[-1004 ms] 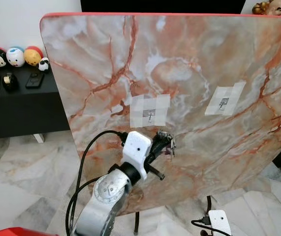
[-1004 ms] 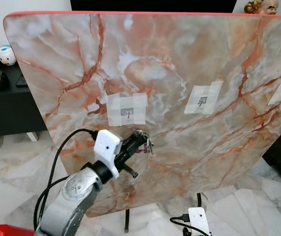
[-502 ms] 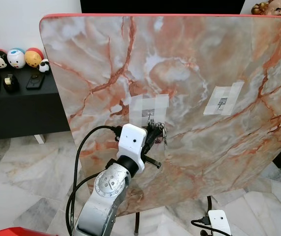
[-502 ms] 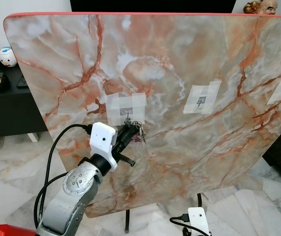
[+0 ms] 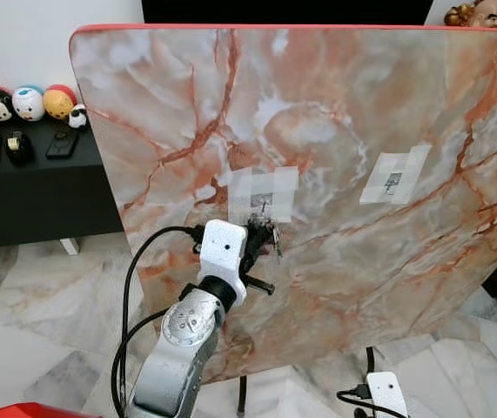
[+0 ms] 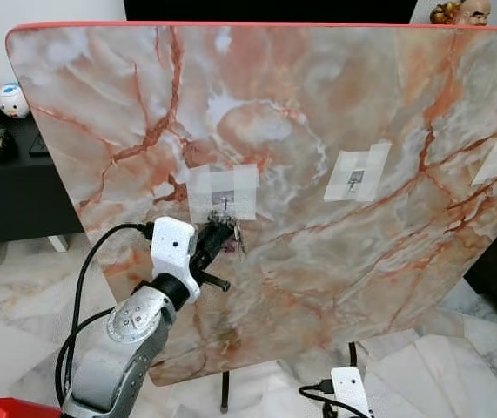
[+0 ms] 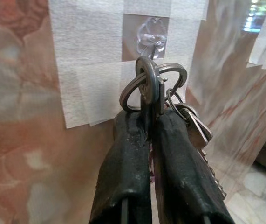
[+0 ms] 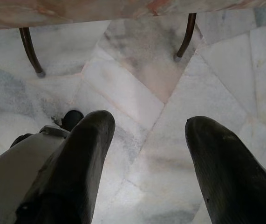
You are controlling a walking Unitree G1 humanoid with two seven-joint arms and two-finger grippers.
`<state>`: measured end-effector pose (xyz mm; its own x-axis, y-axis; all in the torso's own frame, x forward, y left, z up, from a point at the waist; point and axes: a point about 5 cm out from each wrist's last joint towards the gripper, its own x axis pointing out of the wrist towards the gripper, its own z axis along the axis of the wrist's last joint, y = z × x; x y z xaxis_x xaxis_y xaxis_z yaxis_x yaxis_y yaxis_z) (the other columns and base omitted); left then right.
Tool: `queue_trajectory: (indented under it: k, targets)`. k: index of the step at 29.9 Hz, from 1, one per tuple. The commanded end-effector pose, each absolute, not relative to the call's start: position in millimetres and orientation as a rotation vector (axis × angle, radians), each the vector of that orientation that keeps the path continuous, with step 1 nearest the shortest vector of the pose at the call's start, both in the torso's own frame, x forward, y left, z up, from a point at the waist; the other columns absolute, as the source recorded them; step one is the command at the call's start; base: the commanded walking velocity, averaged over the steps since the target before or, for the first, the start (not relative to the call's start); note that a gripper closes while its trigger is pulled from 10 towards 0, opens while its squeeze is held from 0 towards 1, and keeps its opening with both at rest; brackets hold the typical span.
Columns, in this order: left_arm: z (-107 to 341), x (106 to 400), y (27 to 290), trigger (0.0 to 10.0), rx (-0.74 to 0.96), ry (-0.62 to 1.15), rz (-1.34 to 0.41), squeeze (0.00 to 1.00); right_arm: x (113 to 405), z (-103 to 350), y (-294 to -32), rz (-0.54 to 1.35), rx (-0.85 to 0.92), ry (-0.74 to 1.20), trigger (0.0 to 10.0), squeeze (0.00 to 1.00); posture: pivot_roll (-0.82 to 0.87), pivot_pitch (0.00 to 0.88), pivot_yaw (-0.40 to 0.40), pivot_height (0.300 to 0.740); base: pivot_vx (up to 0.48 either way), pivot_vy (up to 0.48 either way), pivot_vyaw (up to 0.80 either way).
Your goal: Hang keys on a hook
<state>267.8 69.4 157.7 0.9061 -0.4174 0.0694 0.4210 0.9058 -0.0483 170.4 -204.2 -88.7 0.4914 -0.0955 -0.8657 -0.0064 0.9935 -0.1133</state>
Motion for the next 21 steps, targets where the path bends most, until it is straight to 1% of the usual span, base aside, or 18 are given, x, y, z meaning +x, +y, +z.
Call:
queue_trajectory:
  k: [1, 11, 21]
  targets:
    - [160.4, 267.7, 66.0, 10.0, -0.086, -0.056, -0.442, 0.0, 171.9, -87.5, -208.0, -0.061, -0.118, 1.059, 10.0, 0.0, 0.09, 0.0, -0.11, 0.74, 0.0, 0.0, 0.0]
    - [163.1, 268.8, 66.8, 10.0, -0.105, -0.067, -0.437, 0.0, 171.9, -87.4, -208.2, -0.059, -0.121, 1.059, 10.0, 0.0, 0.09, 0.0, -0.11, 0.74, 0.0, 0.0, 0.0]
    - [169.2, 270.7, 73.8, 10.0, -0.118, -0.103, -0.425, 0.0, 172.1, -87.3, -208.2, -0.057, -0.123, 1.058, 10.0, 0.0, 0.09, 0.0, -0.113, 0.74, 0.0, 0.0, 0.0]
